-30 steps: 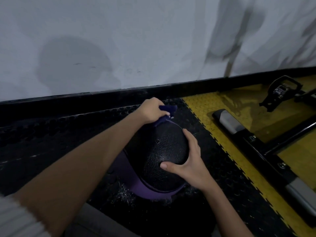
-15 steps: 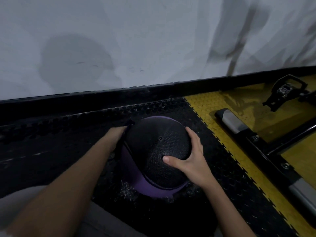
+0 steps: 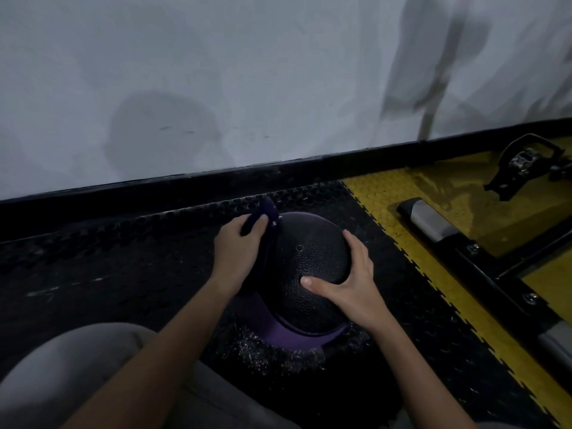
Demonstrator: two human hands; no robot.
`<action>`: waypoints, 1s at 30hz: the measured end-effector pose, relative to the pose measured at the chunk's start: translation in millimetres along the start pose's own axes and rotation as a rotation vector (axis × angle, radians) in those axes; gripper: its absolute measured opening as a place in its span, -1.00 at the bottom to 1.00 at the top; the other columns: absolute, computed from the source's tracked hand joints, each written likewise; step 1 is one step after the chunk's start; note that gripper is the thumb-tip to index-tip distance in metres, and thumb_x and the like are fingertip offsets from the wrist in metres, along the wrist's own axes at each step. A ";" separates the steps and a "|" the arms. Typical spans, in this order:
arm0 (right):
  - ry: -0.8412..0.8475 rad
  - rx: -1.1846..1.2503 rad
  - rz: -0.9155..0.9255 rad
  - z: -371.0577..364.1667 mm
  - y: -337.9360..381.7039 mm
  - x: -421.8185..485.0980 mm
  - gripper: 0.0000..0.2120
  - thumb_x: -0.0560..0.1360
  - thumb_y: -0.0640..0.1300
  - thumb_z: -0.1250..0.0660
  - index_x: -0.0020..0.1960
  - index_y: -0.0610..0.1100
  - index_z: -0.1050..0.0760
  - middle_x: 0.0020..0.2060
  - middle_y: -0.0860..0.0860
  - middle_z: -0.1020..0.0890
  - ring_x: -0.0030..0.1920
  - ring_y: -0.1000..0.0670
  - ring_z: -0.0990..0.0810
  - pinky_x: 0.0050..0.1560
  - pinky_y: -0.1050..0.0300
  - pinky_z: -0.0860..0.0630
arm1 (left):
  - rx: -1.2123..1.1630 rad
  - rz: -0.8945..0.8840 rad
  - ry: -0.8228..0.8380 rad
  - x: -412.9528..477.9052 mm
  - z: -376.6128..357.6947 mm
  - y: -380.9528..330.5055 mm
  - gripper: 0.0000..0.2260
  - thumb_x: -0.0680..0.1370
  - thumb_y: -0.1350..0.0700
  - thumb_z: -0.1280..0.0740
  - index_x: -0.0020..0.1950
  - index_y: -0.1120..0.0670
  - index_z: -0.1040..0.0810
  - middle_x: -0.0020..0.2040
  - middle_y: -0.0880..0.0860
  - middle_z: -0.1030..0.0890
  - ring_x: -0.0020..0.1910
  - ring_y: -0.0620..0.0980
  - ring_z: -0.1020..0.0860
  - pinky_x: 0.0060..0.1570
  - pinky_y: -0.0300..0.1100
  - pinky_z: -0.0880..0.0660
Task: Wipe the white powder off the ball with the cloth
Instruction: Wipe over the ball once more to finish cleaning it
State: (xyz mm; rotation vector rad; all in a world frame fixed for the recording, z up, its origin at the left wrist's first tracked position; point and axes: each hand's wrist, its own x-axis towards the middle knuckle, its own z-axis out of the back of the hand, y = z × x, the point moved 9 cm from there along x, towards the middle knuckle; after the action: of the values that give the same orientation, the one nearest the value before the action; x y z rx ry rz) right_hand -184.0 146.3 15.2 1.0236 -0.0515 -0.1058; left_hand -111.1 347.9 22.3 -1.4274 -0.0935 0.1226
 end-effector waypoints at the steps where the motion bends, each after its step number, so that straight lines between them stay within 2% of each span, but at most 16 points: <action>1: -0.002 -0.004 -0.002 -0.2 0.0 0.1 0.15 0.04 0.42 -0.38 0.49 0.11 0.01 0.42 0.26 -0.05 0.38 0.26 0.01 0.31 0.13 -0.11 | 0.051 -0.074 -0.005 -5.0 -1.7 -10.1 -0.87 0.52 0.02 -0.33 -0.06 0.04 -0.64 -0.10 0.00 -0.65 -0.08 -0.02 -0.60 -0.01 -0.14 -0.49; 3: -0.007 -0.007 -0.002 -0.7 0.0 -0.1 0.16 0.03 0.42 -0.38 0.50 0.09 0.02 0.43 0.25 -0.04 0.39 0.25 0.02 0.32 0.14 -0.10 | 0.158 -0.242 -0.024 -17.2 -7.8 -30.1 -0.89 0.51 0.07 -0.34 -0.05 0.06 -0.64 -0.08 -0.01 -0.63 -0.07 -0.07 -0.56 -0.05 -0.33 -0.42; 4: -0.012 -0.010 0.000 -0.8 0.6 -0.5 0.17 0.03 0.43 -0.38 0.50 0.08 0.02 0.43 0.24 -0.04 0.39 0.24 0.02 0.33 0.13 -0.10 | 0.225 -0.338 -0.016 -25.8 -14.6 -40.3 -0.87 0.51 0.06 -0.34 -0.05 0.07 -0.65 -0.08 -0.02 -0.62 -0.06 -0.07 -0.54 -0.05 -0.35 -0.38; 7: -0.020 -0.039 0.009 -1.7 1.9 -1.5 0.19 0.06 0.44 -0.41 0.51 0.04 0.05 0.45 0.17 -0.04 0.42 0.17 0.03 0.41 0.06 -0.09 | 0.455 -0.607 0.136 -57.8 -51.2 -59.9 -0.72 0.50 -0.07 -0.24 -0.04 0.06 -0.65 -0.04 -0.06 -0.62 0.03 0.00 -0.47 0.10 -0.16 -0.31; 9: 0.001 -0.045 0.018 -1.9 1.5 -2.5 0.19 0.08 0.44 -0.42 0.51 0.05 0.08 0.46 0.19 -0.01 0.43 0.18 0.05 0.43 0.03 -0.08 | 0.508 -0.681 0.217 -61.6 -61.9 -64.6 -0.73 0.49 -0.05 -0.24 -0.03 0.06 -0.65 -0.03 -0.06 -0.62 0.04 0.00 -0.45 0.11 -0.06 -0.35; 12: 0.117 -0.017 0.016 -2.4 -1.3 -4.3 0.19 0.10 0.40 -0.47 0.51 0.14 0.14 0.43 0.32 0.09 0.42 0.24 0.09 0.44 -0.01 -0.08 | 0.528 -0.653 0.162 -36.8 -45.8 -67.1 -0.69 0.48 -0.11 -0.26 0.01 0.07 -0.64 -0.03 -0.02 -0.62 -0.01 0.01 -0.47 0.05 -0.14 -0.34; 15: 0.209 -0.071 0.047 -3.4 0.8 -5.2 0.23 0.03 0.37 -0.45 0.48 0.19 0.21 0.38 0.38 0.14 0.38 0.31 0.13 0.40 0.05 -0.01 | 0.388 -0.325 0.028 5.0 -7.6 -45.5 -0.78 0.52 0.00 -0.33 0.02 0.11 -0.63 -0.09 0.06 -0.62 -0.08 0.02 -0.53 -0.16 -0.22 -0.29; 17: 0.217 -0.093 0.068 -4.0 2.1 -5.2 0.25 0.02 0.36 -0.45 0.48 0.19 0.22 0.37 0.38 0.15 0.34 0.35 0.15 0.37 0.09 0.02 | 0.342 -0.233 -0.003 8.1 -1.1 -34.0 -0.81 0.53 0.03 -0.33 0.01 0.11 -0.62 -0.13 0.02 -0.59 -0.09 0.01 -0.54 -0.19 -0.26 -0.27; 20: 0.189 -0.096 0.074 -4.5 2.3 -7.3 0.26 0.04 0.28 -0.52 0.49 0.14 0.20 0.36 0.36 0.12 0.29 0.40 0.13 0.37 0.10 0.02 | 0.328 -0.355 -0.025 -8.1 -9.3 -41.6 -0.86 0.53 0.10 -0.33 -0.03 0.13 -0.63 -0.18 -0.08 -0.51 -0.07 0.06 -0.51 -0.12 -0.27 -0.28; 23: 0.176 -0.103 0.068 -3.9 0.8 -8.9 0.28 0.07 0.23 -0.58 0.51 0.10 0.19 0.38 0.33 0.12 0.36 0.33 0.15 0.39 0.08 0.01 | 0.449 -0.527 -0.016 -27.6 -22.2 -53.3 -0.82 0.53 0.06 -0.31 -0.06 0.14 -0.62 -0.12 -0.03 -0.55 -0.07 0.07 -0.46 -0.05 -0.22 -0.28; 27: 0.173 -0.102 0.053 -3.3 -1.3 -7.2 0.22 0.11 0.23 -0.51 0.50 0.11 0.21 0.39 0.34 0.13 0.42 0.24 0.16 0.40 0.06 -0.03 | 0.577 -0.719 0.090 -67.0 -50.5 -66.2 -0.68 0.49 -0.06 -0.18 -0.08 0.12 -0.62 -0.10 0.00 -0.62 -0.05 -0.01 -0.40 -0.08 -0.02 -0.42; 28: 0.172 -0.101 0.051 -3.4 -2.2 -6.8 0.20 0.12 0.23 -0.51 0.49 0.15 0.23 0.39 0.34 0.13 0.41 0.26 0.16 0.39 0.08 -0.03 | 0.615 -0.740 0.130 -74.6 -57.9 -68.1 -0.66 0.50 -0.07 -0.16 -0.05 0.11 -0.63 -0.08 -0.01 -0.62 -0.03 -0.03 -0.38 -0.08 -0.02 -0.42; 30: 0.173 -0.083 0.049 -2.9 -3.5 -6.7 0.16 0.13 0.22 -0.51 0.42 0.25 0.26 0.38 0.36 0.15 0.37 0.32 0.17 0.35 0.13 -0.02 | 0.657 -0.704 0.240 -79.9 -67.3 -69.3 -0.65 0.54 -0.11 -0.16 0.09 0.07 -0.61 0.04 -0.03 -0.58 0.08 -0.03 -0.37 0.06 -0.06 -0.34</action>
State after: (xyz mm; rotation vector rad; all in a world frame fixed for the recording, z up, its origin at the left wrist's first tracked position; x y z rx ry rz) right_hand -190.5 147.8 10.7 0.9443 0.0842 0.0251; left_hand -178.9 261.1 82.2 -0.6841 -0.3200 -0.5532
